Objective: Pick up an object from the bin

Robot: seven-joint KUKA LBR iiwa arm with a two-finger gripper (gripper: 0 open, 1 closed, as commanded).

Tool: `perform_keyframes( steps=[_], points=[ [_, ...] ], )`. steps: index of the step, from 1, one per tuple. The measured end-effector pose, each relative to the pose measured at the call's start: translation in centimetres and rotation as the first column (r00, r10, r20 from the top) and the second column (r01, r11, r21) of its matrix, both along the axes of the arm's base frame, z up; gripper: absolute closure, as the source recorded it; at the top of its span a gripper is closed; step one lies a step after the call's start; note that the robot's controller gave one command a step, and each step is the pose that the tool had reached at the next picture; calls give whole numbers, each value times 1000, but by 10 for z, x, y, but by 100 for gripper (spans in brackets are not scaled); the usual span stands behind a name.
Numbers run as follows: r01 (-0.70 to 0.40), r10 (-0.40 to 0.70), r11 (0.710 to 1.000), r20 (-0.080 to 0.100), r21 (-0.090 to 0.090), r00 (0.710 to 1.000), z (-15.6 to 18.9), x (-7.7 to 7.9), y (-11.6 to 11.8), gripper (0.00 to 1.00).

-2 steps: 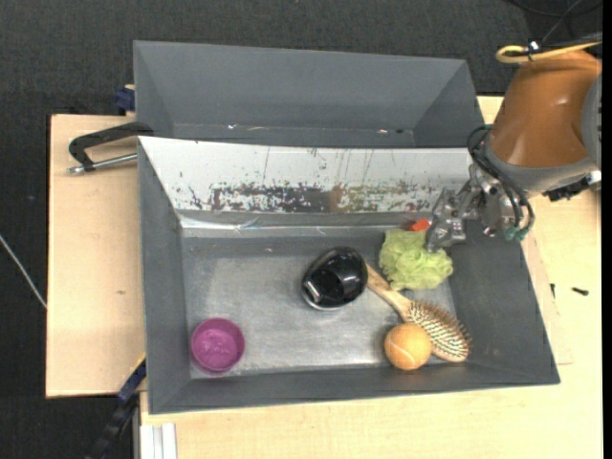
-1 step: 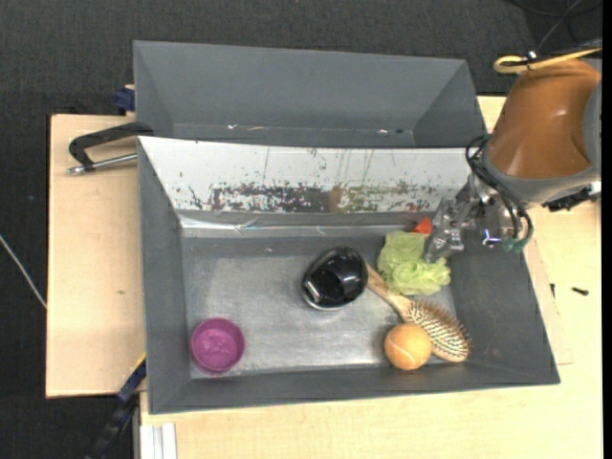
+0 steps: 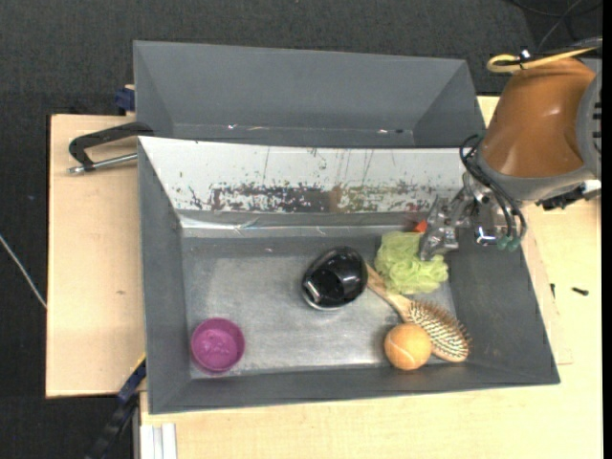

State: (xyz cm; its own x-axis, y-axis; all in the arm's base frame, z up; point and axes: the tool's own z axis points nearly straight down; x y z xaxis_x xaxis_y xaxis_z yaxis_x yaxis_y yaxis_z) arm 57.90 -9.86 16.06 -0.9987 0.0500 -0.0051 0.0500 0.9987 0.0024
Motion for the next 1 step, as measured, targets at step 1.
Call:
perform_keyframes(
  steps=[1],
  points=[
    [-3, 3, 1000, 2, -2, 1000, -1, 1, -30, 100]
  ],
)
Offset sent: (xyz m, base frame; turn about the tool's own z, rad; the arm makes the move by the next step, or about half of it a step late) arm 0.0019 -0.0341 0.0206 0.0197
